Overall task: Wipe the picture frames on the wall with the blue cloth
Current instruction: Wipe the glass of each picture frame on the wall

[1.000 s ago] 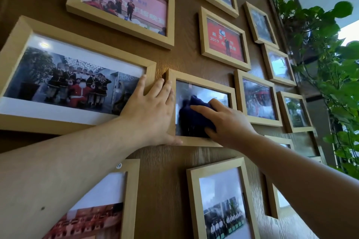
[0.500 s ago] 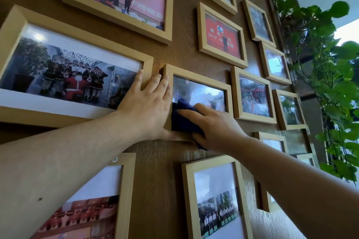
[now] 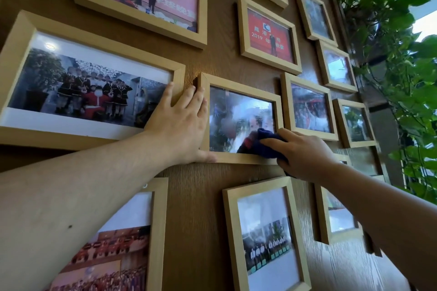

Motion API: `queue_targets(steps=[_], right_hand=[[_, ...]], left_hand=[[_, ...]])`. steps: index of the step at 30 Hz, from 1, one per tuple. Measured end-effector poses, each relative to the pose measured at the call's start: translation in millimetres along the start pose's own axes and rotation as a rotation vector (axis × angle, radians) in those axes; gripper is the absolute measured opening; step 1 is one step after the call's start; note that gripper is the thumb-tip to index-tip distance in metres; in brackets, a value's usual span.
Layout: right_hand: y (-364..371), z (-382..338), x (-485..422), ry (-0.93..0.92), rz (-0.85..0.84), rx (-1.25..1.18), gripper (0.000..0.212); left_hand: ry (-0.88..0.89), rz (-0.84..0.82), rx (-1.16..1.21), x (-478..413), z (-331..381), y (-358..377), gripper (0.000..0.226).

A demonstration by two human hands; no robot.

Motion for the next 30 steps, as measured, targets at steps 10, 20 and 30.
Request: queue_targets(steps=[10, 20, 30], right_hand=[[-8.8, 15.1, 53.4, 0.333, 0.134, -0.219, 0.056], [13.5, -74.6, 99.4, 0.260, 0.048, -0.410, 0.060], [37.3, -109.3, 97.3, 0.284, 0.061, -0.467, 0.055]], left_hand=[[0.254, 0.136, -0.032, 35.4, 59.8, -26.6, 0.088], [0.416, 0.026, 0.160, 77.3, 118.0, 3.9, 0.090], [0.355, -0.026, 0.310, 70.8, 129.4, 24.5, 0.086]])
Point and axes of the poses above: each hand's wrist, its own x-axis away from the middle knuckle, its own y-axis out of the palm, z = x × y, the point moved 9 cm from there along -x, towards the middle knuckle, and after that the axes turned 3 degrees about -x, right-handed, at the moved point
